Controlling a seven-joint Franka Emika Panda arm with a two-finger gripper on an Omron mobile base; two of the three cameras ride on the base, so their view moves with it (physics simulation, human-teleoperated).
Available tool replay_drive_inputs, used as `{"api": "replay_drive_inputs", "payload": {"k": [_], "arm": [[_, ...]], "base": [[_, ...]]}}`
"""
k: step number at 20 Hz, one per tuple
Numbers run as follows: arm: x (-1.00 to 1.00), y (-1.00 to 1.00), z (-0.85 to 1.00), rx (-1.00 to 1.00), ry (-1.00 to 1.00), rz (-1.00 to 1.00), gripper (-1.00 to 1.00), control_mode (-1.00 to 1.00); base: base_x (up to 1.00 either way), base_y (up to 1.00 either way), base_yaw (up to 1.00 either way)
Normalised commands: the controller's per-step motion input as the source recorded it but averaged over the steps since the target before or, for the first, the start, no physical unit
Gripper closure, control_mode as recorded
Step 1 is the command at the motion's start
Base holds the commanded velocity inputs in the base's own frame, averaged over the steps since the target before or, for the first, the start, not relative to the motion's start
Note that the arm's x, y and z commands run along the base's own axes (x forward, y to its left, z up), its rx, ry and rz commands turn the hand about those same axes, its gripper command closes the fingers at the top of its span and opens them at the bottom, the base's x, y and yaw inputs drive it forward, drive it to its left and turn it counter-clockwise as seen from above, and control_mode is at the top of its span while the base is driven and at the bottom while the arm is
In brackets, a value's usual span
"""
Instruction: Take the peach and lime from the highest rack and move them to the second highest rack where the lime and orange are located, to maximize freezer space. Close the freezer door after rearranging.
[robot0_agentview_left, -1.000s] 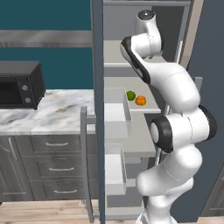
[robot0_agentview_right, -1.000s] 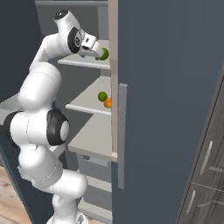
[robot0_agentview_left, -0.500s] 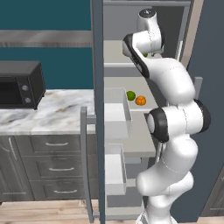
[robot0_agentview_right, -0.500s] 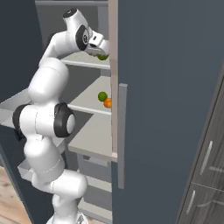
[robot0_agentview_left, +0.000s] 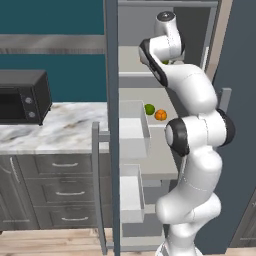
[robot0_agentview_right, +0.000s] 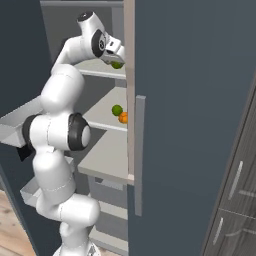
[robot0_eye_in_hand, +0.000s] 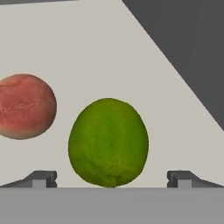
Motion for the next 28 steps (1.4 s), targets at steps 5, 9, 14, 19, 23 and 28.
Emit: {"api": "replay_drive_inputs", "payload": {"k": [5, 9, 14, 19, 23, 28], "arm": [[0.23, 0.00, -0.10, 0.00, 0.00, 0.00, -1.00, -1.00], [0.22, 0.00, -0.05, 0.00, 0.00, 0.00, -1.00, -1.00], [0.17, 0.00, -0.05, 0.00, 0.00, 0.00, 1.00, -1.00], [0.07, -0.04, -0.12, 0.00, 0.00, 0.00, 1.00, -1.00], [-0.01, -0.02, -0.10, 0.00, -0.01, 0.00, 1.00, -1.00], [-0.64, 0.00, 0.00, 0.03, -0.17, 0.08, 1.00, -1.00]], "base": [[0.00, 0.00, 0.00], [0.00, 0.00, 0.00], [0.00, 0.00, 0.00], [0.00, 0.00, 0.00], [0.00, 0.00, 0.00], [0.00, 0.00, 0.00]]}}
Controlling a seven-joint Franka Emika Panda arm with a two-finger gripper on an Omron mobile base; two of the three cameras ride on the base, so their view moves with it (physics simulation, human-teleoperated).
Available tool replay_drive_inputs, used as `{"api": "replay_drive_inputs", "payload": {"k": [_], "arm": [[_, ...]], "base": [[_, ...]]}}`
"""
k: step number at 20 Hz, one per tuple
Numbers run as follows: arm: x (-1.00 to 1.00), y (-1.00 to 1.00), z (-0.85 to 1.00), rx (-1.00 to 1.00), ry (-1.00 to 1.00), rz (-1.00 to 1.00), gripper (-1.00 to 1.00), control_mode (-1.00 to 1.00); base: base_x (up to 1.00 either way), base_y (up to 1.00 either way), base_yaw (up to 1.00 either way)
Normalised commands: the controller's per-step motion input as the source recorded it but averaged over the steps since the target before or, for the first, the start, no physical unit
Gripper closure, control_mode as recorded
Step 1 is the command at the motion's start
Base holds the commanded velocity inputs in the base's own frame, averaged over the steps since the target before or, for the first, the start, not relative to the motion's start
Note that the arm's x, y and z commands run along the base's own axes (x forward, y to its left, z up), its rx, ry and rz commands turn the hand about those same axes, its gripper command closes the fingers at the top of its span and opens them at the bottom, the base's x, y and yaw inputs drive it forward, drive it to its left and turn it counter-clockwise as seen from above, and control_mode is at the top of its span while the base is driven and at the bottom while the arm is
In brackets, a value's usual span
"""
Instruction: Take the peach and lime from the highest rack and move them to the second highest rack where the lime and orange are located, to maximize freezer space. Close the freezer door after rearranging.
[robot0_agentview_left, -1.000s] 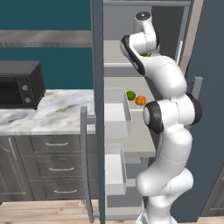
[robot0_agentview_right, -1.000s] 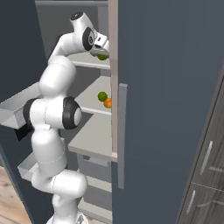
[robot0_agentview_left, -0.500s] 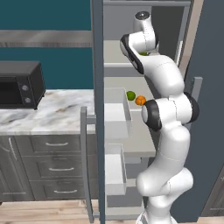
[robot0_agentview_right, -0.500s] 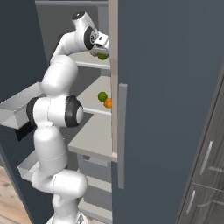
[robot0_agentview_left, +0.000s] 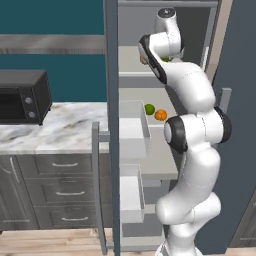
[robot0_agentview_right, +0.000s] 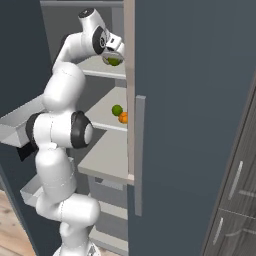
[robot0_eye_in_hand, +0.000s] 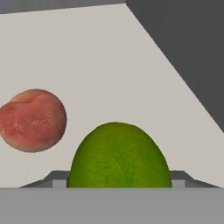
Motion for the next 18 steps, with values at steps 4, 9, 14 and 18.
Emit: {"api": "replay_drive_inputs", "payload": {"k": [4, 9, 14, 18], "arm": [[-1.00, 0.12, 0.00, 0.00, -0.16, 0.25, 1.00, -1.00], [-1.00, 0.07, 0.00, 0.00, -0.08, 0.31, 1.00, -1.00], [-1.00, 0.02, 0.00, -0.01, -0.05, 0.34, 1.00, -1.00], [-1.00, 0.00, 0.00, 0.00, 0.06, 0.24, 1.00, -1.00]], "base": [[0.00, 0.00, 0.00], [0.00, 0.00, 0.00], [0.00, 0.00, 0.00], [0.00, 0.00, 0.00]]}}
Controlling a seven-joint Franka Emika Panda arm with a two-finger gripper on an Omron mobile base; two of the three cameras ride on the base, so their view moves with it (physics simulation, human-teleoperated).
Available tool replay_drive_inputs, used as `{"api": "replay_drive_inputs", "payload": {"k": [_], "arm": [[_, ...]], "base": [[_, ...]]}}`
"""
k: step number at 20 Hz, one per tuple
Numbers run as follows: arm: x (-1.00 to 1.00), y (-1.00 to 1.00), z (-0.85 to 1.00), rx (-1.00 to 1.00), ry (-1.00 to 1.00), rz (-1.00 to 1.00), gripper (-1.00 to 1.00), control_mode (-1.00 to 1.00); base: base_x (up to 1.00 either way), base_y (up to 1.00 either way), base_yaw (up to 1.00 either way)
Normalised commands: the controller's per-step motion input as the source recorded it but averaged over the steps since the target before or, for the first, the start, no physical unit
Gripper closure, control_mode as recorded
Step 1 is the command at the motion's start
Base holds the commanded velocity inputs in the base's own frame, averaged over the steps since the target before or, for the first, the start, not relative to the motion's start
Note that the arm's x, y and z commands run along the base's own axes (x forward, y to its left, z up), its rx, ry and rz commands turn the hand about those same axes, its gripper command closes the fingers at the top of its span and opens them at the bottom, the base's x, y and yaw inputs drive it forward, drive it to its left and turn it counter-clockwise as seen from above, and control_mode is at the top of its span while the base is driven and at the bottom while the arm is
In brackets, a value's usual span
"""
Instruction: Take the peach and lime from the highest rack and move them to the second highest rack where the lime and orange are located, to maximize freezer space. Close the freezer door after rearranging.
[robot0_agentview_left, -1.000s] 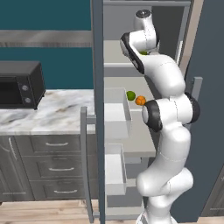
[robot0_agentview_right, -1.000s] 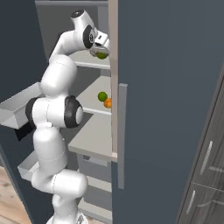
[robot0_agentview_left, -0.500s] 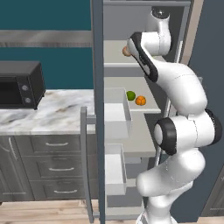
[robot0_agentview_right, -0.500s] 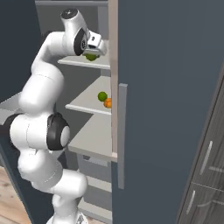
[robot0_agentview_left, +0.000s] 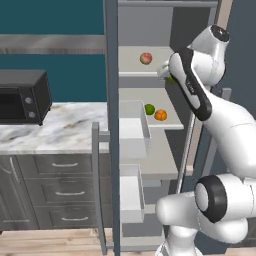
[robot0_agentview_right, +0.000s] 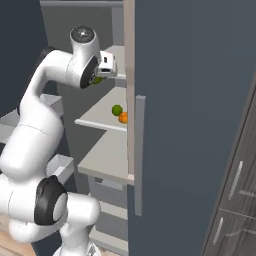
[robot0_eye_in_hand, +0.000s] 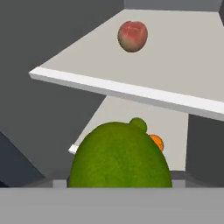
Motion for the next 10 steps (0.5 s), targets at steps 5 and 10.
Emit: {"api": "replay_drive_inputs", "payload": {"k": [5, 10], "arm": [[-0.30, 0.00, -0.40, -0.07, 0.13, 0.10, 1.00, -1.00], [-0.01, 0.00, -0.75, -0.02, 0.03, 0.09, 1.00, -1.00]], "base": [[0.00, 0.00, 0.00], [0.00, 0.00, 0.00]]}}
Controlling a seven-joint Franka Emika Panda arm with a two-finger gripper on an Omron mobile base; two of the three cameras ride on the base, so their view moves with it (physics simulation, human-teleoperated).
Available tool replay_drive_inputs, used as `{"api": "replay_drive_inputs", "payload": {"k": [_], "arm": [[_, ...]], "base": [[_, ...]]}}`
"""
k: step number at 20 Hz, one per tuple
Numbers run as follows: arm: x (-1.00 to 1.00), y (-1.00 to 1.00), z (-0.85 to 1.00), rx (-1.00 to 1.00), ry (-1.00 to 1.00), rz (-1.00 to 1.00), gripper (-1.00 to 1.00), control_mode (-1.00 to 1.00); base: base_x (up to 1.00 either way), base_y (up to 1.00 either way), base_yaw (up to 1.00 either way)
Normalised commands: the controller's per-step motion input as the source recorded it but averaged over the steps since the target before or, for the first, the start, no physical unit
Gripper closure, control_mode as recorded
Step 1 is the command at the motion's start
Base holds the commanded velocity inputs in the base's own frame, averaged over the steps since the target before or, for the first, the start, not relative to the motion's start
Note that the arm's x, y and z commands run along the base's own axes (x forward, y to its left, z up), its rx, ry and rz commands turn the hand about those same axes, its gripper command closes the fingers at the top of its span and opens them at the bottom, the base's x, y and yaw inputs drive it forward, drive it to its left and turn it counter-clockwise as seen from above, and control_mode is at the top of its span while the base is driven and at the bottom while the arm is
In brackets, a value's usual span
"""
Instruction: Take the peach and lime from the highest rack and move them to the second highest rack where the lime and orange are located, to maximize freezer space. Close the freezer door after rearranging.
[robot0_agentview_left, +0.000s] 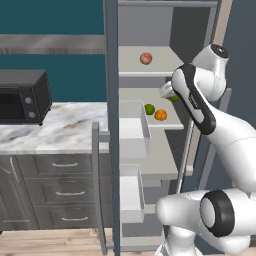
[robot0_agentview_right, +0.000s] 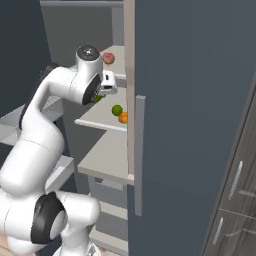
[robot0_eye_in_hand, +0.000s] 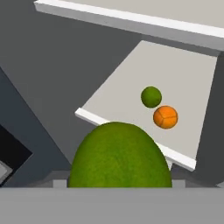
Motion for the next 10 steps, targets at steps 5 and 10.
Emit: {"api": "replay_drive_inputs", "payload": {"k": [5, 10], "arm": [[0.20, 0.07, -0.87, 0.00, -0.01, 0.06, 1.00, -1.00], [0.63, 0.20, -0.54, 0.00, -0.06, 0.01, 1.00, -1.00]], "base": [[0.00, 0.00, 0.00], [0.00, 0.00, 0.00]]}}
